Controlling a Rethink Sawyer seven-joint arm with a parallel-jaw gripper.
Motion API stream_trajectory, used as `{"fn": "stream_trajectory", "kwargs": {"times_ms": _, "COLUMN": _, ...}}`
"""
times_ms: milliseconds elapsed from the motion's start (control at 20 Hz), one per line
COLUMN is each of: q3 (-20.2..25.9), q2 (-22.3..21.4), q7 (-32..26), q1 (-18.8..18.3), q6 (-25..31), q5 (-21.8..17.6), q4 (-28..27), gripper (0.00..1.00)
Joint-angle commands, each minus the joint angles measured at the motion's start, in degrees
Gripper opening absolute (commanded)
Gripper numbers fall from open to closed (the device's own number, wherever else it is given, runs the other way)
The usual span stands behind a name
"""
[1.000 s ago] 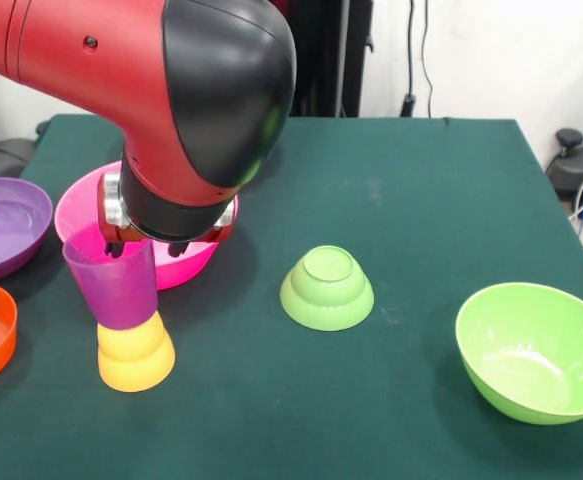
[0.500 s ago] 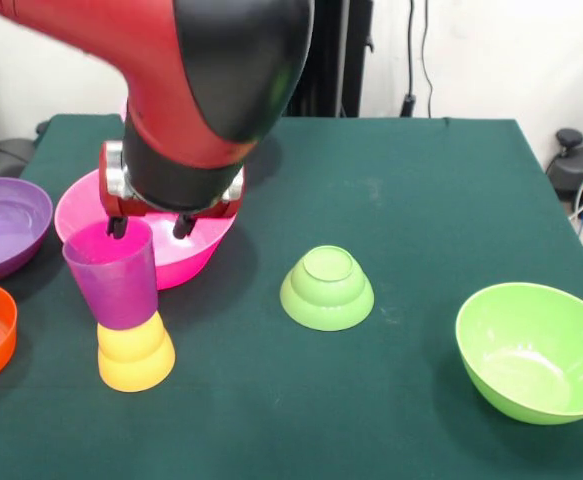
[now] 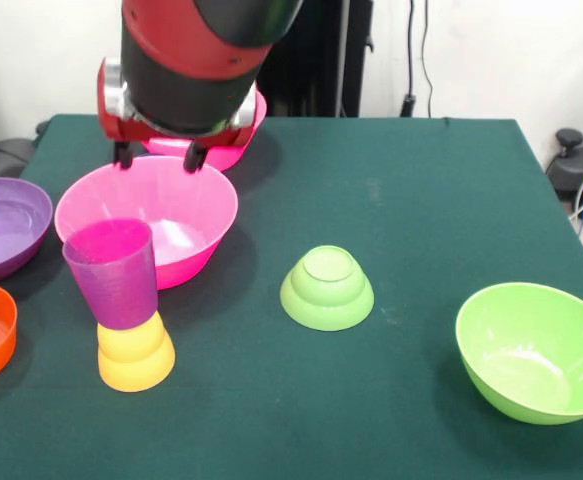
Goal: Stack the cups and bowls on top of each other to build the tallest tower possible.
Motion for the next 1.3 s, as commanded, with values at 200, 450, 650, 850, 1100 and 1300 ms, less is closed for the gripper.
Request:
{"fn": "stream_trajectory", "kwargs": {"times_ms": 200, "q3": 7.98, "q2": -0.05, "q7": 17.19, "q1": 0.59, "q6": -2.05, "q5": 11.51, "q4": 6.17, "gripper": 1.0}}
{"fn": "stream_trajectory", "kwargs": {"times_ms": 450, "q3": 8.46, "q2": 2.02, "q7": 27.13, "q1": 1.68, "q6": -13.47, "q5": 18.5, "q4": 6.91, "gripper": 1.0}}
{"fn": "stream_trajectory", "kwargs": {"times_ms": 650, "q3": 6.99, "q2": 2.17, "q7": 28.3, "q1": 2.32, "q6": -17.87, "q5": 20.63, "q4": 9.55, "gripper": 1.0}}
{"fn": "stream_trajectory", "kwargs": {"times_ms": 850, "q3": 6.09, "q2": 0.95, "q7": 27.08, "q1": 2.31, "q6": -22.41, "q5": 21.33, "q4": 15.46, "gripper": 1.0}}
{"fn": "stream_trajectory", "kwargs": {"times_ms": 1100, "q3": 6.42, "q2": 0.37, "q7": 25.48, "q1": 1.84, "q6": -26.1, "q5": 21.8, "q4": 18.73, "gripper": 1.0}}
{"fn": "stream_trajectory", "kwargs": {"times_ms": 1300, "q3": 7.77, "q2": 1.99, "q7": 26.27, "q1": 1.83, "q6": -29.23, "q5": 23.4, "q4": 17.69, "gripper": 1.0}}
